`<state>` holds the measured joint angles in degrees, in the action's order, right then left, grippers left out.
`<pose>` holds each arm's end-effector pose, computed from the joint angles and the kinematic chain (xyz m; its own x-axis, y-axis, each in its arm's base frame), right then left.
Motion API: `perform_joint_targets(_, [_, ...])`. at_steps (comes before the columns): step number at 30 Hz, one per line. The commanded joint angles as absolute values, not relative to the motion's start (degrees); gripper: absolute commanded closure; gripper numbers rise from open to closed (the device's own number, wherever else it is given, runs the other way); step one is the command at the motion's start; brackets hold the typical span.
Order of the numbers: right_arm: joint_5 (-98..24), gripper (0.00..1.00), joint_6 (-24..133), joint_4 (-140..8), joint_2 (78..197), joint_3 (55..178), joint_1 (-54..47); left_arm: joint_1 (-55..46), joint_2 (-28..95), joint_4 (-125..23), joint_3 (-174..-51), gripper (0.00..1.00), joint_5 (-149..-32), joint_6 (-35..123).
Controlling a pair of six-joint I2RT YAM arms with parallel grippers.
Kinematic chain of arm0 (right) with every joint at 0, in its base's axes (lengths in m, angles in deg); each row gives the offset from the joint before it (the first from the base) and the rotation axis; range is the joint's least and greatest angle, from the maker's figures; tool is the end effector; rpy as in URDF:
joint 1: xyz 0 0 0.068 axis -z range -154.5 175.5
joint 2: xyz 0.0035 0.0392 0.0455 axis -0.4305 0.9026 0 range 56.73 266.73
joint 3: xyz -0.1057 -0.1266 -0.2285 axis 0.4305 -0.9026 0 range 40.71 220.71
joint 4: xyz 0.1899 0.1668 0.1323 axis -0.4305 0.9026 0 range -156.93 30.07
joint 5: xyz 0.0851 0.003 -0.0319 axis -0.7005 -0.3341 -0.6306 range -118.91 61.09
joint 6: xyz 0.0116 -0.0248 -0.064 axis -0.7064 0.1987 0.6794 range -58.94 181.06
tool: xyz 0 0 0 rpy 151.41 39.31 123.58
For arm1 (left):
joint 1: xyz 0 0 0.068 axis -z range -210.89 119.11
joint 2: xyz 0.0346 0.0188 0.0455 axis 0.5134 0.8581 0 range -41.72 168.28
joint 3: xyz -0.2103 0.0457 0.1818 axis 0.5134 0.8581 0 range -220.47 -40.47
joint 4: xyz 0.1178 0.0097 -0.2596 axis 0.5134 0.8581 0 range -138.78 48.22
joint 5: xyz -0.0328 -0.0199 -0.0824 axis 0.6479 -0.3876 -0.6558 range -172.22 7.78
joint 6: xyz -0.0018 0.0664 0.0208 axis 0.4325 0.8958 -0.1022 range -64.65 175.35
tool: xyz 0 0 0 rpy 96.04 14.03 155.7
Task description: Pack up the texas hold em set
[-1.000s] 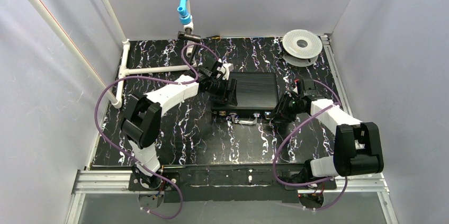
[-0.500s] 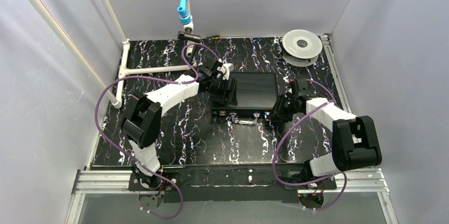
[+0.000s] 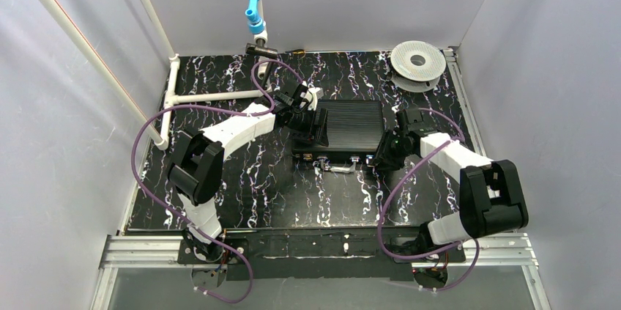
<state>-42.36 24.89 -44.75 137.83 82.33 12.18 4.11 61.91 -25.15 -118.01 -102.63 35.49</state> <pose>0.2751 0.0786 0.1444 -0.8870 0.3799 -0.2625 0.2378 0.8632 0.4454 0.3455 -0.2660 0.2171 -0.8332 0.1948 -0.5176 0.4670 0.7492 -0.4698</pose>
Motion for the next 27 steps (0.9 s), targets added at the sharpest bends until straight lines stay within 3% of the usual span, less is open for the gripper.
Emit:
perform_joint_targets(1, [-23.7,0.55,25.3,-33.4,143.4,86.6,8.2,3.7,63.5,-21.5,-118.0,0.32,-99.5,37.2])
perform_joint_targets(14, [-9.2,0.53,19.9,-26.4,147.3,91.8,-3.6,3.7,63.1,-21.5,-118.0,0.32,-99.5,37.3])
perform_joint_targets(27, [-2.7,0.51,17.8,-21.9,155.0,99.8,-7.4,3.7,62.1,-21.5,-118.0,0.31,-99.5,37.2])
